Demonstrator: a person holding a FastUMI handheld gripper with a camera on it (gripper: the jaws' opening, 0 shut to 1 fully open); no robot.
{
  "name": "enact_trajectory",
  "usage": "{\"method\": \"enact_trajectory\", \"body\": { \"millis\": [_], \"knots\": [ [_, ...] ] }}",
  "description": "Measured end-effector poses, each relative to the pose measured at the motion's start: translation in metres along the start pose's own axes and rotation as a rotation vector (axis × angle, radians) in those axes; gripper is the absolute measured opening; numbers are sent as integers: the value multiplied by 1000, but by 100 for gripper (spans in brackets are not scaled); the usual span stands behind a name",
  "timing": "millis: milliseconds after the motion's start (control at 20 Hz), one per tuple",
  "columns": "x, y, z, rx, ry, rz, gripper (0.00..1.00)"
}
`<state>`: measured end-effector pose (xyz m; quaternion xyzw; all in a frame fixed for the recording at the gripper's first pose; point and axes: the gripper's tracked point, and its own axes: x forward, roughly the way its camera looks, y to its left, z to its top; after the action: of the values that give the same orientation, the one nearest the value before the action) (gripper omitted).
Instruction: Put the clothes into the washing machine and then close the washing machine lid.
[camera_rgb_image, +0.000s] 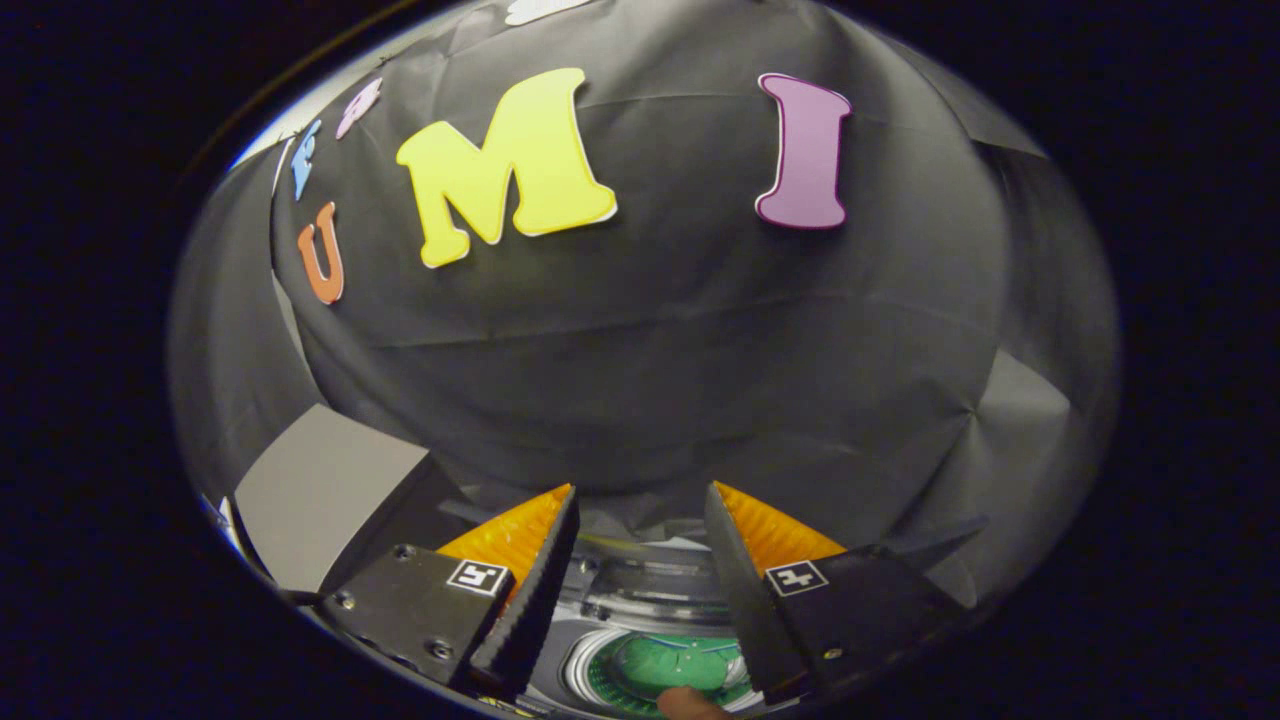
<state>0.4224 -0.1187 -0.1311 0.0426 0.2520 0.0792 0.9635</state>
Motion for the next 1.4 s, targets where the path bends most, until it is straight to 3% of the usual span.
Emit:
{"method": "enact_trajectory", "body": {
  "millis": [350,1400],
  "knots": [
    [27,1,-17,66,44,-18,80],
    [0,6,-30,2,-73,-120,81]
  ]
}}
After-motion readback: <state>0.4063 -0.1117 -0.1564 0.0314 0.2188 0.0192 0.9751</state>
